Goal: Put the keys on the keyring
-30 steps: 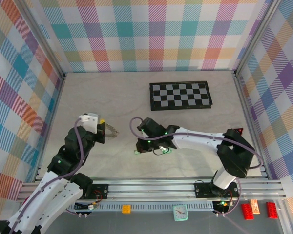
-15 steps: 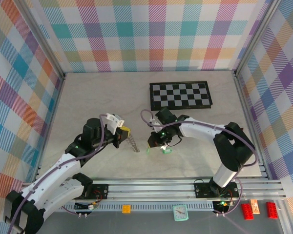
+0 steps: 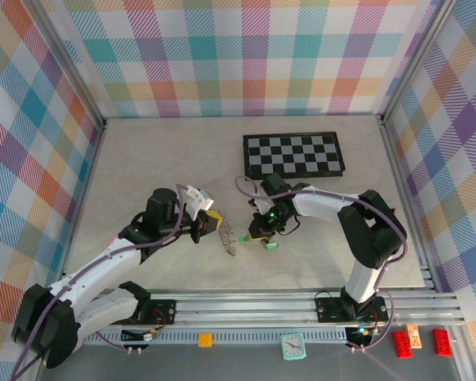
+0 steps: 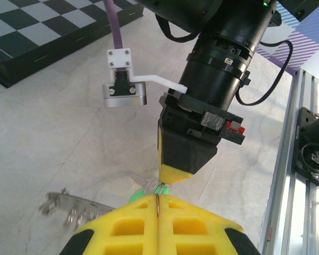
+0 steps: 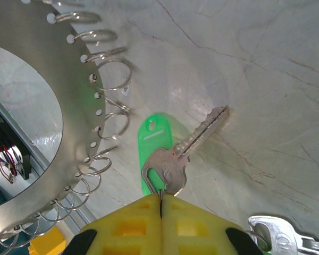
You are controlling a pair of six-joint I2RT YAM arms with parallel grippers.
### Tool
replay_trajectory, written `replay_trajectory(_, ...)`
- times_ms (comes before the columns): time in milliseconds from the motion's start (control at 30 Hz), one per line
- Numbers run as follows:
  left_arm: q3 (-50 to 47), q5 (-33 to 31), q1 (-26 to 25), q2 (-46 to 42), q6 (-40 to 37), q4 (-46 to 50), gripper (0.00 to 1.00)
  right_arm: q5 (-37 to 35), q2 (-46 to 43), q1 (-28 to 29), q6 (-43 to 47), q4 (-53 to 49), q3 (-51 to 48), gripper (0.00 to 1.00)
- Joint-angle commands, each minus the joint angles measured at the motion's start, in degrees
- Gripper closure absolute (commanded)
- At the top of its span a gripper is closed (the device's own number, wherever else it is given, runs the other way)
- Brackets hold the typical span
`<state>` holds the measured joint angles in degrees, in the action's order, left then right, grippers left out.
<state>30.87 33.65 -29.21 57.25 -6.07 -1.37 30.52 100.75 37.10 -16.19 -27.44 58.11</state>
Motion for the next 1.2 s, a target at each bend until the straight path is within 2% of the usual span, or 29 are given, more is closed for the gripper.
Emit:
replay_trajectory(0,-0.3,2.8,-0.6,0.2,-1.7,-5.0,1.00,1.2,0.2,-0.5,1.9,-1.1,1.5,1.00)
replay_trajectory(33,-0.5,2.8,-0.6,0.4,-1.7,-5.4,1.00,1.1,0.0,-0.6,1.9,-1.3,1.5,0.99)
replay_trajectory(67,-0.7,2.7,-0.7,0.6,-1.7,-5.9,1.00,1.2,-0.2,-0.6,2.0,-1.4,1.5,0.94)
replay_trajectory(167,-1.0,2.6,-0.9,1.0,-1.6,-7.0,1.00,0.1,-1.0,-0.9,2.5,-2.4,1.7,0.65)
replay_trajectory(267,-1.3,2.8,-1.1,1.7,-0.9,-8.4,1.00,-0.5,-5.5,-2.0,2.8,0.3,0.0,0.56)
replay_trajectory(433,-4.2,4.3,-1.5,1.8,0.9,-14.8,1.00,0.4,-15.1,-2.1,7.2,13.1,-5.6,0.54)
replay_trajectory(533,-6.1,4.7,-1.5,1.5,1.0,-18.9,1.00,3.6,-19.0,-2.0,10.2,27.2,-12.0,0.55)
replay_trajectory(700,-9.2,5.6,-1.5,0.8,0.1,-25.5,1.00,16.0,-21.7,-2.1,16.0,52.7,-22.3,0.54)
replay_trajectory(833,-10.6,7.7,-1.6,0.7,-0.2,-29.7,1.00,23.9,-19.5,-2.0,19.1,53.2,-20.3,0.56)
replay_trajectory(967,-11.5,8.9,-1.6,0.4,0.3,-32.5,1.00,28.5,-17.7,-1.9,19.0,55.5,-19.6,0.60)
replay_trajectory(1067,-12.0,9.5,-1.6,0.4,0.7,-34.5,1.00,28.5,-17.3,-0.7,21.3,53.7,-18.9,0.62)
replay_trajectory(1167,-12.3,10.3,-1.7,0.7,1.4,-36.5,1.00,25.3,-17.1,0.5,23.4,54.5,-19.2,0.65)
